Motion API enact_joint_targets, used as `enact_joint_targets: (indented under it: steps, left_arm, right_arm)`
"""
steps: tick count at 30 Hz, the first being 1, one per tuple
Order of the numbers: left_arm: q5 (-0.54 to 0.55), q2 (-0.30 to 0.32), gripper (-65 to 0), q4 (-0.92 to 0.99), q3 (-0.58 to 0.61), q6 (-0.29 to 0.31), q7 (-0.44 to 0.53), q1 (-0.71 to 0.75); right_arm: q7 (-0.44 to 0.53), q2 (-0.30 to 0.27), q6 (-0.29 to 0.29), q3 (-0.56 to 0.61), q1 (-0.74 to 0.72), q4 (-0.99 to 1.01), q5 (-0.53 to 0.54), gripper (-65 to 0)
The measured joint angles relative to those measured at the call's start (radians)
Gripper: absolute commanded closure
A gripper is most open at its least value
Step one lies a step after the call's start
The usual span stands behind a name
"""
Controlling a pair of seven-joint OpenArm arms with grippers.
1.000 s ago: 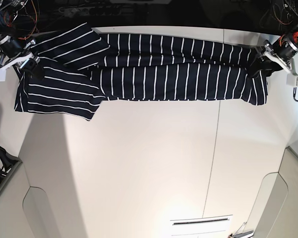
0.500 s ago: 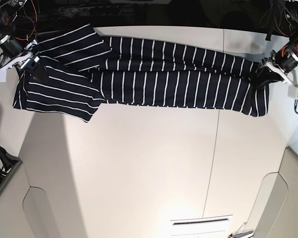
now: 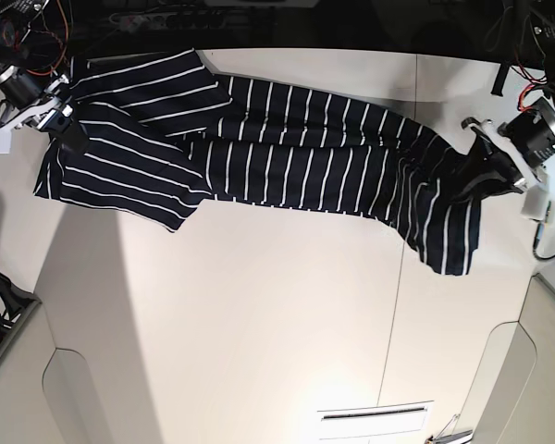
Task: Fold the T-shirt properly
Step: 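Fold the strip end with the left gripper toward the right gripper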
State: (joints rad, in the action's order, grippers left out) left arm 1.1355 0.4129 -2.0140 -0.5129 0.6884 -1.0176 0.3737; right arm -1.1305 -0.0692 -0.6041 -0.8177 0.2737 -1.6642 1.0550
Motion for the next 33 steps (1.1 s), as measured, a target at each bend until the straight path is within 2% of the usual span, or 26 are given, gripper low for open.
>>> enact_joint_targets:
  steps: [4,6,8,10,11,15,17,19,21,25,26,31,33]
  left_arm:
    - [0.001,-0.068,0.0,-0.066,0.131,0.001,-0.017,-0.001]
    - [-0.037,-0.1,0.0,-0.065,0.214,0.001,-0.016,0.0]
    - [-0.111,-0.131,-0.3,-0.064,0.302,0.0,-0.02,0.0]
    - [-0.187,-0.159,-8.1,-0.058,0.385,0.001,-0.005,0.0]
    - [-0.23,-0.17,-9.9,-0.052,0.419,0.001,0.024,0.0]
    - [-0.39,-0.195,-10.2,-0.007,0.507,-0.01,0.175,-0.004]
    - [-0.437,-0.205,-10.2,0.024,0.536,-0.028,0.21,-0.008]
    - [-0.447,-0.218,-10.3,0.063,0.562,-0.029,0.204,-0.016]
    - [-0.447,-0.232,-13.8,0.097,0.589,-0.029,0.208,-0.02]
    - [-0.447,-0.266,-31.1,0.14,0.634,-0.029,0.214,-0.022]
    - [-0.447,-0.281,-33.4,0.147,0.641,-0.029,0.214,-0.022]
    - [-0.441,-0.38,-33.5,0.15,0.65,-0.029,0.215,-0.023]
    - [-0.441,-0.399,-33.5,0.15,0.651,-0.029,0.214,-0.025]
  right_arm:
    - [0.012,0.0,-0.002,-0.002,0.0,0.0,-0.027,-20.7]
    - [0.013,0.0,-0.002,-0.01,0.0,0.0,-0.027,-25.2]
    - [0.015,0.0,-0.002,-0.034,0.0,0.0,-0.027,-25.5]
    - [0.015,0.0,-0.002,-0.063,-0.002,0.0,-0.027,-25.5]
    - [0.013,0.0,-0.002,-0.077,-0.005,0.0,-0.027,-25.5]
    - [0.007,-0.031,-0.002,-0.117,-0.019,0.0,-0.027,-25.6]
    - [0.007,-0.06,-0.002,-0.13,-0.019,0.0,-0.04,-29.5]
    - [0.006,-0.087,-0.003,-0.134,-0.019,0.0,-0.064,-36.2]
    - [0.003,-0.112,-0.002,-0.134,-0.019,0.0,-0.081,-41.3]
    - [0.004,-0.13,-0.002,-0.134,-0.019,-0.001,-0.159,-42.1]
    - [0.003,-0.128,-0.003,-0.131,-0.017,-0.001,-0.17,-42.1]
    - [0.016,-0.13,-0.003,-0.074,-0.016,0.023,-0.211,-42.1]
    - [0.035,-0.13,-0.003,-0.04,-0.016,0.055,-0.225,-42.1]
